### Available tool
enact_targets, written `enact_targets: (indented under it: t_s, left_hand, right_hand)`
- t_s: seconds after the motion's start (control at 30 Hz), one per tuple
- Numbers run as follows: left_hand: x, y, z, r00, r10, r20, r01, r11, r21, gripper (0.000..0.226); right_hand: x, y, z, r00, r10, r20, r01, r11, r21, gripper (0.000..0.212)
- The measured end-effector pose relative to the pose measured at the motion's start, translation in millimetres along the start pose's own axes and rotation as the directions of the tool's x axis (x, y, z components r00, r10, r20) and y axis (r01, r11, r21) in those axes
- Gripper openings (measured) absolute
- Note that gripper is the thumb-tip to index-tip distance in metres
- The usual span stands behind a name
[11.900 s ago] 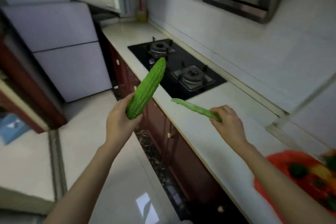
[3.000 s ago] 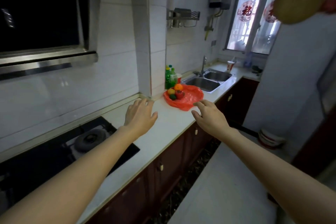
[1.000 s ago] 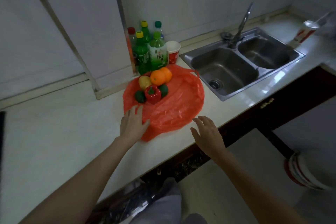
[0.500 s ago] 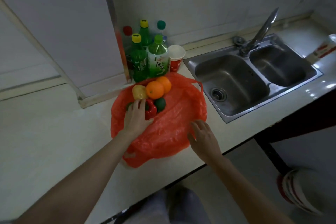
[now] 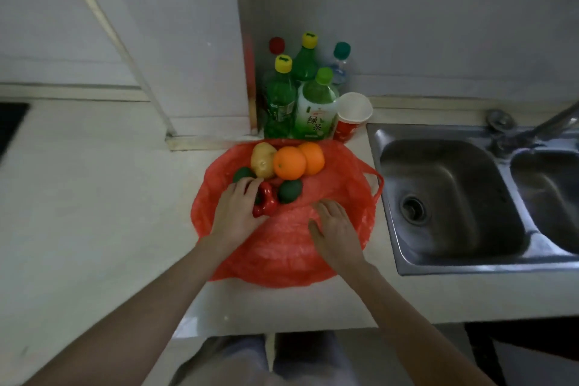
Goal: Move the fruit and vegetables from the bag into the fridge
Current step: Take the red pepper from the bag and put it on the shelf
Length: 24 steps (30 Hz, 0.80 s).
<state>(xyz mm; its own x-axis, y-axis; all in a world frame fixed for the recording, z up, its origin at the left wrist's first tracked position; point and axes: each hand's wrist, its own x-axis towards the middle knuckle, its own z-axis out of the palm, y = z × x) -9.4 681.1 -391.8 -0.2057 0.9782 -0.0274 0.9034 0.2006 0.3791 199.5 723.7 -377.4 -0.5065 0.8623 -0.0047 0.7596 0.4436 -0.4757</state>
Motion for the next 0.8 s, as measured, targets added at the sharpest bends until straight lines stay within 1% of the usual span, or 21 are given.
enact_targets:
  t_s: [0.07, 0.2, 0.3, 0.37, 0.47, 0.57, 0.63, 0.73, 0.8]
  left_hand:
    - [-13.4, 0.8, -2.4, 0.997, -0.063, -0.041, 0.063, 0.998, -0.009, 0.081]
    - [-35.3, 1.2, -8.5, 0.977, -0.183, -0.114, 0.179, 0.983, -0.042, 0.082]
    - [-49.2, 2.3, -13.9, 0.950, -0.266, -0.161, 0.258, 0.964, -0.067, 0.082]
    - [-59.8, 3.8, -16.6, 0.918, -0.341, -0.202, 0.326, 0.940, -0.106, 0.082]
    - [-81.4, 5.7, -15.8, 0.851, -0.461, -0.252, 0.423, 0.886, -0.191, 0.082]
    - [-106.6, 7.9, -7.9, 0.802, -0.531, -0.273, 0.481, 0.845, -0.231, 0.081]
    - [-119.4, 10.4, -5.2, 0.762, -0.575, -0.300, 0.515, 0.817, -0.258, 0.080]
    - [-132.8, 13.3, -4.5, 0.712, -0.612, -0.344, 0.542, 0.791, -0.284, 0.078]
    - [-139.8, 14.7, -4.4, 0.688, -0.625, -0.369, 0.553, 0.781, -0.292, 0.078]
  right_hand:
    - [10.3, 4.8, -1.0, 0.996, -0.084, 0.013, 0.084, 0.996, 0.019, 0.036]
    - [27.9, 7.7, 2.7, 0.975, -0.210, 0.072, 0.203, 0.975, 0.091, 0.038]
    - [42.1, -2.1, 9.4, 0.923, -0.370, 0.109, 0.356, 0.926, 0.129, 0.039]
    - [57.6, -12.6, 15.1, 0.888, -0.431, 0.161, 0.413, 0.900, 0.136, 0.040]
    - [84.9, -28.5, 31.0, 0.841, -0.473, 0.262, 0.459, 0.881, 0.117, 0.045]
    - [107.5, -40.6, 53.3, 0.809, -0.468, 0.356, 0.481, 0.875, 0.056, 0.052]
    - [118.4, -47.1, 66.2, 0.778, -0.480, 0.404, 0.526, 0.850, -0.003, 0.057]
    - [129.9, -55.0, 78.0, 0.731, -0.522, 0.440, 0.604, 0.794, -0.063, 0.062]
    - [136.1, -61.1, 82.0, 0.715, -0.536, 0.448, 0.636, 0.765, -0.099, 0.063]
